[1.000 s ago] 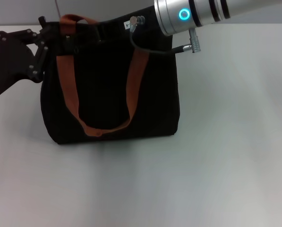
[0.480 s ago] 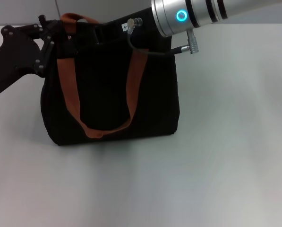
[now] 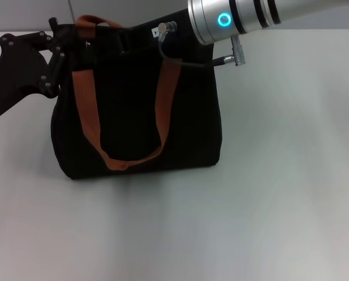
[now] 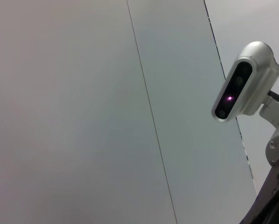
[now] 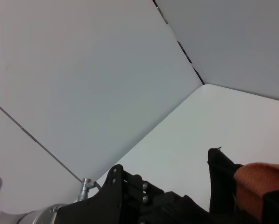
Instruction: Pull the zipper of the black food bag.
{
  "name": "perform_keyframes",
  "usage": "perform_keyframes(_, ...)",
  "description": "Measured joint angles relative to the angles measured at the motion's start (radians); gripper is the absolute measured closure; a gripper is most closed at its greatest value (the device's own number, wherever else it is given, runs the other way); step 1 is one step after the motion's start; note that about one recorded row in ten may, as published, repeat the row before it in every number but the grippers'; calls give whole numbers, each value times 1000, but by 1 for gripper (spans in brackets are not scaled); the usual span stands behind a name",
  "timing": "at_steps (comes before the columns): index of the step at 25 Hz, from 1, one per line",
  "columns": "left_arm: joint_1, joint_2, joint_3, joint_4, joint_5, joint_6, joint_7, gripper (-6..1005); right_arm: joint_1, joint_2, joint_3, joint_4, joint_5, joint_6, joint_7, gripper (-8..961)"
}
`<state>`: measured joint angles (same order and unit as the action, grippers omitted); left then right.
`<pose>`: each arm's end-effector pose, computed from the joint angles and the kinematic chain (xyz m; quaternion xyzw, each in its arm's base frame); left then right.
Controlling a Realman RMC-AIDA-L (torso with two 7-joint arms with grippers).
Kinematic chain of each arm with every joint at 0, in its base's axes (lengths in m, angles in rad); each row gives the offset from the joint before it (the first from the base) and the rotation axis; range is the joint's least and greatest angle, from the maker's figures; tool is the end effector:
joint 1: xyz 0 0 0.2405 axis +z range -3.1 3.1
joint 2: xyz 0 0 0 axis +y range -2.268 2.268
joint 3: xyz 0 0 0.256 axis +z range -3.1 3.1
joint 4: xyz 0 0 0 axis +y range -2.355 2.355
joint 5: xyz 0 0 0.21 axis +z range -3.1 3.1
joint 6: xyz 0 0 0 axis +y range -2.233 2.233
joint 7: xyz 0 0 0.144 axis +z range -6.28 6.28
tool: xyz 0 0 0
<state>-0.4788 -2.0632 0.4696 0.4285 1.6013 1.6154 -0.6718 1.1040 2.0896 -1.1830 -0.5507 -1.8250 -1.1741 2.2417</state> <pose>-0.2734 0.3275 0.0371 -0.8428 -0.0170 -0.3810 0.3797 0.0433 0.4214 -0.0744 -0.9213 0.3480 0.1735 0.0094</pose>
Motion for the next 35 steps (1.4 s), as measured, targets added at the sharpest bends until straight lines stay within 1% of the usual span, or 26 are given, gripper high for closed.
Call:
perform_keyframes(9,-17,-2,2,-1,3,-7,0,935,11,0,-29,-5,5,-6,-1,566)
perform_keyframes(20,0,-2,-6,0,-3,-8,0,930,4,3,-30,-5,10,0,-2,677)
perform_keyframes(26,5,-2,-6,1,-4,-6,0,928,4,2,-29,-4,10,3,-2,803)
perform_keyframes(31,11,-1,-7,1,-5,-2,0,926,2,-1,-27,-8,10,9,-2,804)
perform_keyframes(35,15,-1,-14,1,-5,-2,0,924,-16,-4,-14,-42,11,-20,-1,804)
